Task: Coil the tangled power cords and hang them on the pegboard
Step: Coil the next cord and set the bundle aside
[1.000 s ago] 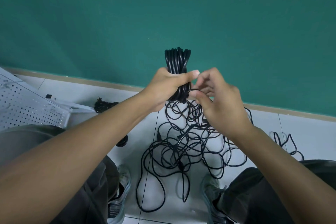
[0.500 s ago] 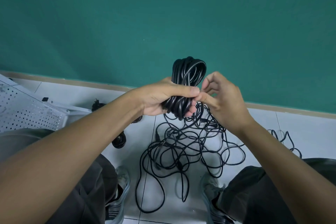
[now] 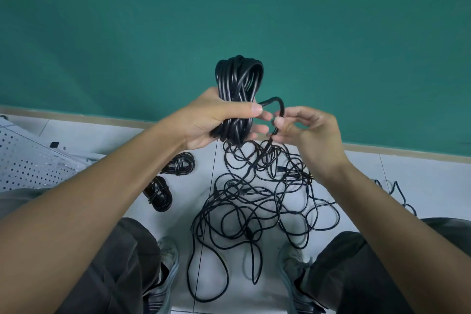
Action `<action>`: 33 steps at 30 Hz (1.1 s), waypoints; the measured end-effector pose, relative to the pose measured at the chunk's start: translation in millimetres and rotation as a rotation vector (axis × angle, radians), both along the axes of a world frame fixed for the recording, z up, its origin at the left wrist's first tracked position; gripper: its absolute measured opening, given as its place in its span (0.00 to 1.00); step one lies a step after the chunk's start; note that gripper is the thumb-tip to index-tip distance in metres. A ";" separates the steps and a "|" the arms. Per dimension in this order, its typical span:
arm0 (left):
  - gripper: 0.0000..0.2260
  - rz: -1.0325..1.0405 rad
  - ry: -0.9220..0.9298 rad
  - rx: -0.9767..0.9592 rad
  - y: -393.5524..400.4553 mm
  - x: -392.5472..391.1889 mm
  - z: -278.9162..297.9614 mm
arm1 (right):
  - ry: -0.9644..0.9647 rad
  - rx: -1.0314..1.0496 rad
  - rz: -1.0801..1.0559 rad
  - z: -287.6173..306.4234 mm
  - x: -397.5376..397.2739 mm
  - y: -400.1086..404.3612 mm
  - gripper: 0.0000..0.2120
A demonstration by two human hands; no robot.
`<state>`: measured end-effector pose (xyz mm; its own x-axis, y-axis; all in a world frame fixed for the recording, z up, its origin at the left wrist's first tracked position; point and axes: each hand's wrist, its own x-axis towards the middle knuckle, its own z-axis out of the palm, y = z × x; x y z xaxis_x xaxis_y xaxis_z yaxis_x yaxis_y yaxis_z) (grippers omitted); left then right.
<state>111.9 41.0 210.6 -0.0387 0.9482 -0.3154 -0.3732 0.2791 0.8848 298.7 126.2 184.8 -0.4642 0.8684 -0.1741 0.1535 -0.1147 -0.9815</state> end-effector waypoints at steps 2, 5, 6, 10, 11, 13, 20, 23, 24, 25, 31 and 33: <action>0.16 -0.040 0.069 0.007 -0.3 3.1 -1.1 | 0.057 -0.010 -0.056 8.3 -4.9 -0.2 0.05; 0.21 -0.013 0.195 0.042 0.3 11.2 -3.3 | 0.102 -0.007 -0.100 19.4 -11.2 1.5 0.04; 0.20 0.016 0.233 0.057 0.8 12.5 -3.4 | 0.113 -0.010 -0.121 21.9 -12.7 2.3 0.04; 0.10 0.108 0.294 0.076 2.1 14.2 -2.8 | 0.123 0.011 -0.170 32.8 -16.3 7.5 0.01; 0.08 0.119 0.294 0.076 1.8 14.9 -2.8 | 0.118 0.022 -0.168 35.7 -16.7 8.6 0.01; 0.05 0.143 0.269 0.051 0.8 17.0 -3.6 | 0.115 0.042 -0.163 40.0 -17.4 9.9 0.03; 0.09 0.050 -0.024 -0.045 -0.6 33.0 -10.6 | 0.116 0.061 -0.082 46.4 -22.2 7.7 0.02; 0.08 0.025 -0.054 -0.040 -0.6 38.1 -10.8 | 0.109 0.042 -0.064 47.8 -23.1 3.3 0.01; 0.09 0.031 -0.035 -0.040 -0.5 38.3 -10.6 | 0.090 0.080 -0.069 48.0 -23.2 3.0 0.01; 0.09 0.031 -0.004 -0.035 -0.7 37.7 -10.2 | 0.053 0.140 -0.078 48.5 -23.4 2.8 0.02; 0.09 0.012 0.028 -0.001 -2.0 34.3 -11.1 | -0.288 0.685 -0.128 38.5 -25.2 5.3 0.04; 0.10 0.008 -0.028 0.018 -2.8 35.9 -13.6 | -0.305 0.741 -0.097 37.1 -25.7 5.9 0.05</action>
<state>147.7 38.2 197.0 -0.0377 0.9534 -0.2994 -0.3997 0.2602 0.8789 273.0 132.1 221.9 -0.4058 0.8418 0.3559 0.4494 0.5228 -0.7244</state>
